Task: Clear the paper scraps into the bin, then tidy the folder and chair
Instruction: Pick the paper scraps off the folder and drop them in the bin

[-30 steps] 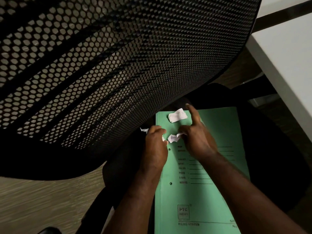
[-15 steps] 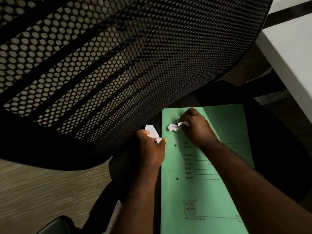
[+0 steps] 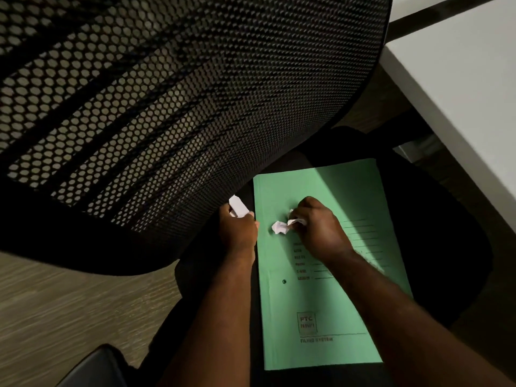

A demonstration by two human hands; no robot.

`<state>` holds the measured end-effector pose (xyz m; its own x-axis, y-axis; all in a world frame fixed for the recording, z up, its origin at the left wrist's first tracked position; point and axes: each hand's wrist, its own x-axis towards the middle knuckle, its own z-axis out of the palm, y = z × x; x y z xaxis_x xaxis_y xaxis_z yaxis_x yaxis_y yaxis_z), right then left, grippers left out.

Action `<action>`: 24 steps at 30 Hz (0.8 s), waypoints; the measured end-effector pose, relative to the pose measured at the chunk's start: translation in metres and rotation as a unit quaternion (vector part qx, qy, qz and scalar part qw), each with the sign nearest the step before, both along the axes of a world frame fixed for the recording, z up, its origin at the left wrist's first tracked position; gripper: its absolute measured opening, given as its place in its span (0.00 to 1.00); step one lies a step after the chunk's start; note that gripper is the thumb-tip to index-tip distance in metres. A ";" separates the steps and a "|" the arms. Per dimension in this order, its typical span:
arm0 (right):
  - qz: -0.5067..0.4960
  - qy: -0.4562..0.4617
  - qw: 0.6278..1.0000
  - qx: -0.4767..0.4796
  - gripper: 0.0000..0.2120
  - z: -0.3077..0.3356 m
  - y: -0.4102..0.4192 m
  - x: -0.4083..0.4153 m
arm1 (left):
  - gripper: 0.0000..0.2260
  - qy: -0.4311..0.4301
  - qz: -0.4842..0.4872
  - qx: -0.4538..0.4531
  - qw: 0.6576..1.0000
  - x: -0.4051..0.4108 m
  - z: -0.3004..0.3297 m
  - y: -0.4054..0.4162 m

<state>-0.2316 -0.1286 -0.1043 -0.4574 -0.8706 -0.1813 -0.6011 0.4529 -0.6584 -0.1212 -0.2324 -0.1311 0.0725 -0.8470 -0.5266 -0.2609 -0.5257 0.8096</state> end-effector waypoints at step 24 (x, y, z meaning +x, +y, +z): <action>-0.338 0.083 0.934 -0.083 0.06 0.096 0.206 0.092 | 0.06 -0.098 -0.400 -0.356 0.839 0.021 0.128 0.165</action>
